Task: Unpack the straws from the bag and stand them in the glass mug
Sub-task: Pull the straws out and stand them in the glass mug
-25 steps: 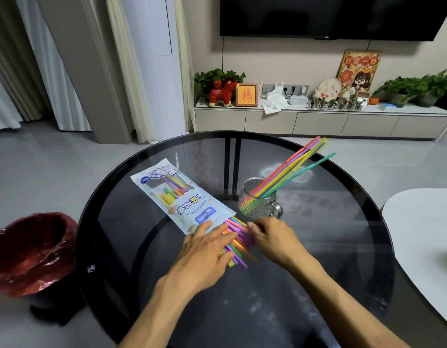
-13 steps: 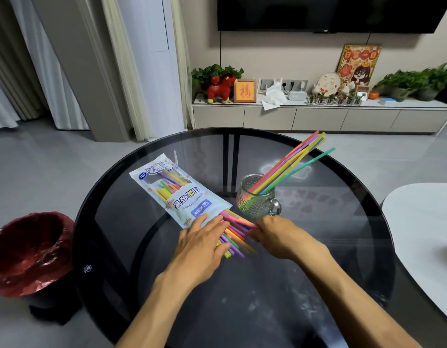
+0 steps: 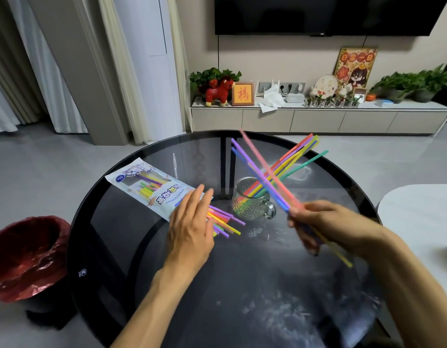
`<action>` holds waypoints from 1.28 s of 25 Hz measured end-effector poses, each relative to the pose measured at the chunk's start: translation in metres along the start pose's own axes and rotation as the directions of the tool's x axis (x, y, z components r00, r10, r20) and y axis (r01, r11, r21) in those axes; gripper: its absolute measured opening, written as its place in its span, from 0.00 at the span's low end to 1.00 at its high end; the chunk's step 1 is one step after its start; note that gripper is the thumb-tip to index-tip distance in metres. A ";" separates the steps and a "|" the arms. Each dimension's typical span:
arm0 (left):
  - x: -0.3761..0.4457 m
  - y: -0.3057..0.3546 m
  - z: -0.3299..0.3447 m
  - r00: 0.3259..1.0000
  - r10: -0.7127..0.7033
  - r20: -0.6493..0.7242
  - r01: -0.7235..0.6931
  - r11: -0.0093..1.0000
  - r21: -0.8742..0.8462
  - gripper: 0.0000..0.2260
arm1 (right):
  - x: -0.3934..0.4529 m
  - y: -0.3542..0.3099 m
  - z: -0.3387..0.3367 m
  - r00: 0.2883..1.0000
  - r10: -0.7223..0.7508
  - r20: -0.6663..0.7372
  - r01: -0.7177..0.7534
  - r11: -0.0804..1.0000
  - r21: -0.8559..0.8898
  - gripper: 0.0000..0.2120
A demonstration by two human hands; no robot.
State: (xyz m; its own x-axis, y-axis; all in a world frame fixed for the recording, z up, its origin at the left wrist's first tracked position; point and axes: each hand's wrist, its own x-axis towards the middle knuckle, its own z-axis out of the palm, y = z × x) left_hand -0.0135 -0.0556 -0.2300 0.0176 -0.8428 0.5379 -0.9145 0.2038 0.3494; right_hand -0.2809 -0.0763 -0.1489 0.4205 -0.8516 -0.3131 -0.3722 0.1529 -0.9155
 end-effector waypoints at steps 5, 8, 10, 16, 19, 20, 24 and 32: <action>0.000 0.034 -0.013 0.911 0.393 -0.125 -0.388 0.920 0.062 0.25 | 0.003 -0.022 0.052 0.884 -0.056 0.465 -0.010 0.990 0.139 0.17; 0.006 0.038 -0.032 0.947 0.311 -0.084 -0.317 0.945 -0.074 0.19 | -0.001 -0.036 0.043 0.898 -0.110 0.427 -0.016 0.960 0.280 0.33; 0.012 0.052 -0.053 0.990 0.139 -0.005 -0.133 0.940 -0.315 0.11 | 0.002 -0.038 0.035 0.966 -0.154 0.208 0.028 0.860 0.509 0.33; 0.010 0.049 -0.047 0.968 0.033 0.248 0.202 0.483 -0.852 0.08 | 0.012 -0.032 0.042 0.896 -0.310 -0.318 0.423 0.815 0.397 0.09; -0.003 0.039 -0.020 0.920 0.044 0.389 0.310 0.528 -0.791 0.07 | 0.013 -0.032 0.055 0.875 -0.427 -0.226 0.475 0.846 0.243 0.12; -0.003 0.036 -0.017 0.915 0.044 0.400 0.313 0.546 -0.777 0.08 | 0.014 -0.031 0.058 0.868 -0.468 -0.164 0.494 0.843 0.211 0.15; -0.002 0.026 -0.008 0.857 0.110 0.503 0.348 0.597 -0.723 0.08 | 0.017 -0.025 0.065 0.830 -0.557 0.004 0.549 0.819 0.167 0.17; -0.004 0.030 -0.007 0.680 0.319 0.660 0.317 0.684 -0.657 0.10 | 0.028 -0.013 0.067 0.841 -0.541 0.019 0.538 0.839 0.081 0.08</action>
State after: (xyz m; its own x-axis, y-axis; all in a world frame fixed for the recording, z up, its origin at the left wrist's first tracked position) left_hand -0.0378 -0.0430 -0.2161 -0.5464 -0.8370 -0.0286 -0.3542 0.2000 0.9135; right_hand -0.2087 -0.0683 -0.1629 0.5706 -0.7890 0.2276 -0.0186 -0.2896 -0.9570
